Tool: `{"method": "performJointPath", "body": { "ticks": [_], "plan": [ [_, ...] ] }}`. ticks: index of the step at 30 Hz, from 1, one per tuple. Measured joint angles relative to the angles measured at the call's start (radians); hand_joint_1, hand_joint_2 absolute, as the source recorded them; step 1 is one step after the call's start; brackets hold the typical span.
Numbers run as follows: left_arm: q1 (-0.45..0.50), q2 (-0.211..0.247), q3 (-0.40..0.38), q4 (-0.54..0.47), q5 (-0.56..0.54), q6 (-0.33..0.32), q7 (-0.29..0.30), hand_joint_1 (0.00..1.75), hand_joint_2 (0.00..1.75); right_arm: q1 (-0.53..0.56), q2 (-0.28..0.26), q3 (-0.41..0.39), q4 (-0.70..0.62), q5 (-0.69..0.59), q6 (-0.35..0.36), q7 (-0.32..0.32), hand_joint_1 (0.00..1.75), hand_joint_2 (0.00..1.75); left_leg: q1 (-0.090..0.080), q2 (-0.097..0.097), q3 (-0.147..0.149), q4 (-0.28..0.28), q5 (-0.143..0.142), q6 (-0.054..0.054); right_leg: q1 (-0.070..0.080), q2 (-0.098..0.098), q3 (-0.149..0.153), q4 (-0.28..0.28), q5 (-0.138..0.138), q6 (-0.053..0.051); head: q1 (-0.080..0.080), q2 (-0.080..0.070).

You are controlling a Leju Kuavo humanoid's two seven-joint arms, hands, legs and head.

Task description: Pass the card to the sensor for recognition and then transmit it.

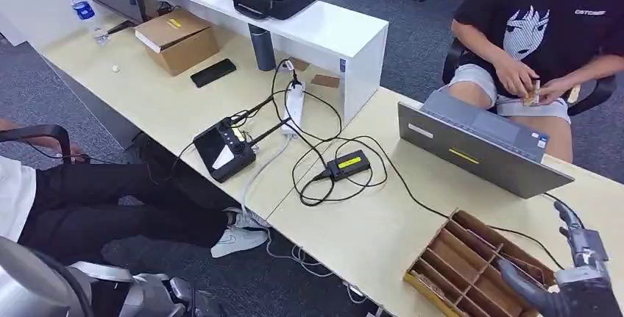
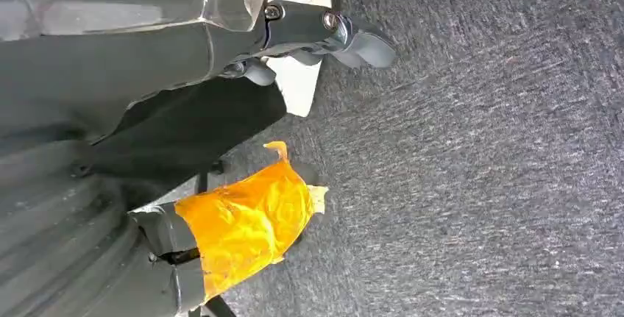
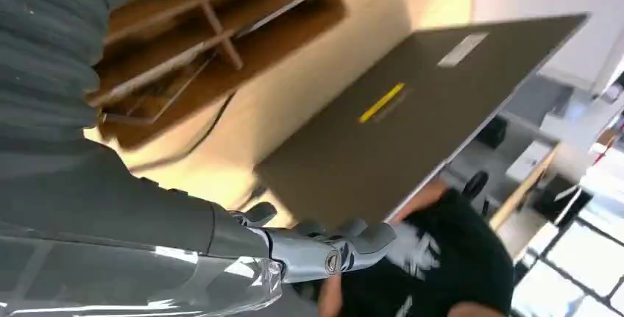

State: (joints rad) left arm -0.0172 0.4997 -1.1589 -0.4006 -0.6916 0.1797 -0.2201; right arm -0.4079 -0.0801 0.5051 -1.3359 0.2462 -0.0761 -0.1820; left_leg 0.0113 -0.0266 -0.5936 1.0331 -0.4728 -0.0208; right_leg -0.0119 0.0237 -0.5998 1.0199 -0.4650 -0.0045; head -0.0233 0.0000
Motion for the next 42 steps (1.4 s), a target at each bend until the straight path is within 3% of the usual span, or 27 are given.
{"method": "performJointPath", "body": {
  "ticks": [7,13,28,33,42],
  "plan": [
    [-0.001,0.002,-0.007,-0.006,0.016,0.002,0.002,0.00,1.75,-0.001,-0.012,0.037,0.010,0.268,-0.123,0.034,0.00,1.75,0.000,0.000,0.000,0.000,0.000,0.000,0.000,0.000,0.000,0.000,0.000,0.000,0.000,0.000],
    [-0.004,0.008,-0.026,-0.014,0.022,0.009,0.009,0.00,1.75,-0.028,-0.021,0.103,0.052,0.510,-0.202,0.126,0.00,1.75,0.000,0.000,0.000,0.000,0.000,0.000,0.000,0.000,0.000,0.000,0.000,0.000,0.000,0.000],
    [-0.008,0.033,-0.079,-0.024,0.037,0.023,0.006,0.00,1.75,-0.106,-0.033,0.209,0.173,0.564,-0.116,0.181,0.00,1.75,0.000,0.000,0.000,0.000,0.000,0.000,0.000,0.000,0.000,0.000,0.000,0.000,0.000,0.000],
    [-0.010,0.039,-0.105,-0.027,0.044,0.032,0.008,0.00,1.75,-0.133,-0.034,0.227,0.206,0.595,-0.115,0.214,0.00,1.75,0.000,0.000,0.000,0.000,0.000,0.000,0.000,0.000,0.000,0.000,0.000,0.000,0.000,0.000],
    [-0.010,0.040,-0.117,-0.031,0.046,0.034,0.009,0.00,1.75,-0.145,-0.037,0.232,0.222,0.600,-0.116,0.216,0.00,1.75,0.000,0.000,0.000,0.000,0.000,0.000,0.000,0.000,0.000,0.000,0.000,0.000,0.000,0.000]
  ]
}}
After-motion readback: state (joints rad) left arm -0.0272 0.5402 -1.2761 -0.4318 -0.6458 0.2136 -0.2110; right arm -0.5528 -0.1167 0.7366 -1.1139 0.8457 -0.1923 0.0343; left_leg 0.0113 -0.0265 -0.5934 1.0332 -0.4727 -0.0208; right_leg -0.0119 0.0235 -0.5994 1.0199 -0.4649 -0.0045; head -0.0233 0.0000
